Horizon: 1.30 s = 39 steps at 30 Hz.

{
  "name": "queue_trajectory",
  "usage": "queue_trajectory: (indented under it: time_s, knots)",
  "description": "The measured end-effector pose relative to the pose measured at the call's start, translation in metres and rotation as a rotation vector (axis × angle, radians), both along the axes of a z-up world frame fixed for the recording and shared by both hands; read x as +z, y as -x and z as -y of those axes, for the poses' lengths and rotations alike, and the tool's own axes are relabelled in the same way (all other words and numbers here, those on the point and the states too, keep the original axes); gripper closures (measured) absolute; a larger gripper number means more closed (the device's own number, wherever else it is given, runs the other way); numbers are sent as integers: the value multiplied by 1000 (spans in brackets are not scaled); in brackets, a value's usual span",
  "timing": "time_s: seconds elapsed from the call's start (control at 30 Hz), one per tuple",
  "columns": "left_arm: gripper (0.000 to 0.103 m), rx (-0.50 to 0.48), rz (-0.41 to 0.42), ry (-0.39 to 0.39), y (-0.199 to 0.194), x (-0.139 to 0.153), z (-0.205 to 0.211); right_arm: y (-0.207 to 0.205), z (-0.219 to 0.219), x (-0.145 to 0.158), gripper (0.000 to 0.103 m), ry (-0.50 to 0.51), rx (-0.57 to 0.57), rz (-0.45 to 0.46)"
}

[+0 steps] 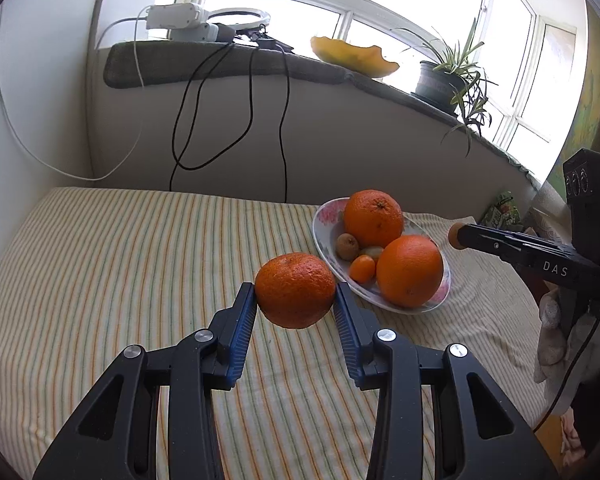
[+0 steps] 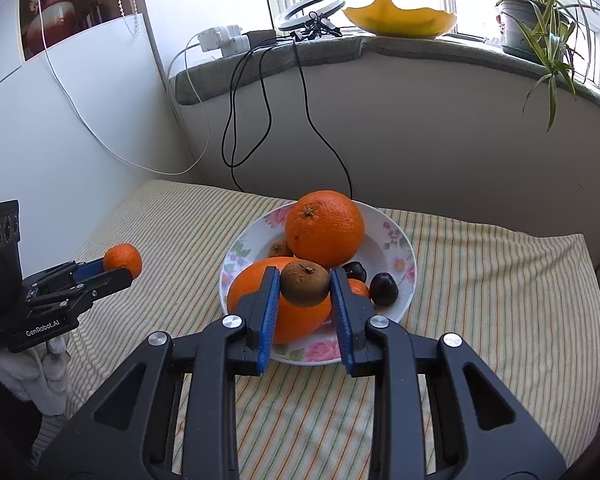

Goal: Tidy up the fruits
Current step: 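Lift and carry the tangerine and kiwi over the plate with both tools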

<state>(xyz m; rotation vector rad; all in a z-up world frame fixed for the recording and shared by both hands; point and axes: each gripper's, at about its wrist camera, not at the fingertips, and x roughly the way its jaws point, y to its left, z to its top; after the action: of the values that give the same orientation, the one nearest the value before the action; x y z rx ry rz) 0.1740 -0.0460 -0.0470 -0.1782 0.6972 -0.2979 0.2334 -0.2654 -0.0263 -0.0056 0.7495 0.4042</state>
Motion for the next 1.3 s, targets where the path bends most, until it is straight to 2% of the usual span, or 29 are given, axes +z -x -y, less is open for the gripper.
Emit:
queue_trajectory:
  time_s: [0.3, 0.67, 0.93, 1.3]
  knots:
    - [65, -45, -5, -6, -30, -3, 26, -26, 24, -8, 76, -18, -42, -18]
    - [65, -67, -27, -22, -55, -16, 39, -54, 29, -25, 76, -26, -55, -53]
    - [65, -81, -31, -41, -63, -20, 46, -68, 30, -36, 76, -49, -70, -76]
    - [65, -91, -34, -55, -66, -19, 53, -70, 28, -36, 76, -47, -68, -79]
